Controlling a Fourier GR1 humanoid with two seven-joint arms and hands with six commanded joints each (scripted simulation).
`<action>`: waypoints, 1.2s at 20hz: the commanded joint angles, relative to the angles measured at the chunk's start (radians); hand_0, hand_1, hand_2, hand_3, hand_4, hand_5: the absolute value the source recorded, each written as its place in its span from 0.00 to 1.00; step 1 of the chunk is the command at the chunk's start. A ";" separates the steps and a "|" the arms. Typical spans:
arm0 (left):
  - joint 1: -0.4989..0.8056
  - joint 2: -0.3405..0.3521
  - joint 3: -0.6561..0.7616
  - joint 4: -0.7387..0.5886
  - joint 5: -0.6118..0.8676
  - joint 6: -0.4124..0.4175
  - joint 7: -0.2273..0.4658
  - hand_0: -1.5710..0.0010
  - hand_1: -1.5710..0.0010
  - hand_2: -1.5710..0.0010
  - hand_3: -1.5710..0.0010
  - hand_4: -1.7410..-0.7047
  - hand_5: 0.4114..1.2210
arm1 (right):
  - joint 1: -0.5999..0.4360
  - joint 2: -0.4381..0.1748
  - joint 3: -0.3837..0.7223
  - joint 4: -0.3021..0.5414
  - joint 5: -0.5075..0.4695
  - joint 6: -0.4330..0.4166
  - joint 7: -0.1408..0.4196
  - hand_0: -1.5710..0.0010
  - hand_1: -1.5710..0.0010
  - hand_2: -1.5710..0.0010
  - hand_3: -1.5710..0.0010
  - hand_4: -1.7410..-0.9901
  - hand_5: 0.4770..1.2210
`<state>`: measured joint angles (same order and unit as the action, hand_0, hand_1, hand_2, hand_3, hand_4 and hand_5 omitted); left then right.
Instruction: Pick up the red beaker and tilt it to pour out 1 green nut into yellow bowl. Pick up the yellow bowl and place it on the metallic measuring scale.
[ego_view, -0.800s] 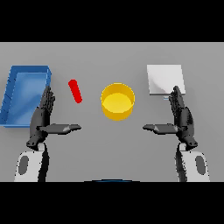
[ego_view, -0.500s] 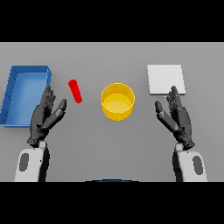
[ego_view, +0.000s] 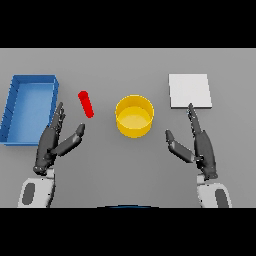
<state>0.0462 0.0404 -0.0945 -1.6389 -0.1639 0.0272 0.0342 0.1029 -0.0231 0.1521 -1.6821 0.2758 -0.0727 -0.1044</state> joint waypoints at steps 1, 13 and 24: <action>-0.014 0.006 0.004 0.028 -0.007 0.001 -0.021 1.00 1.00 1.00 1.00 0.62 0.25 | 0.010 0.000 0.008 -0.014 0.013 -0.006 -0.003 1.00 1.00 1.00 1.00 0.82 0.23; -0.337 -0.017 0.098 0.449 -0.013 0.060 -0.130 1.00 1.00 1.00 1.00 0.55 0.28 | 0.004 -0.006 -0.013 -0.014 -0.040 0.024 -0.010 1.00 1.00 1.00 1.00 0.68 0.25; -0.553 -0.024 0.141 0.762 -0.061 0.128 -0.265 1.00 1.00 1.00 1.00 0.46 0.33 | 0.028 0.000 -0.007 -0.027 -0.035 0.022 -0.017 1.00 1.00 1.00 1.00 0.63 0.29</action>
<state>-0.5065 0.0161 0.0469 -0.8766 -0.2245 0.1547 -0.2292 0.1317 -0.0229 0.1455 -1.7089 0.2404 -0.0511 -0.1211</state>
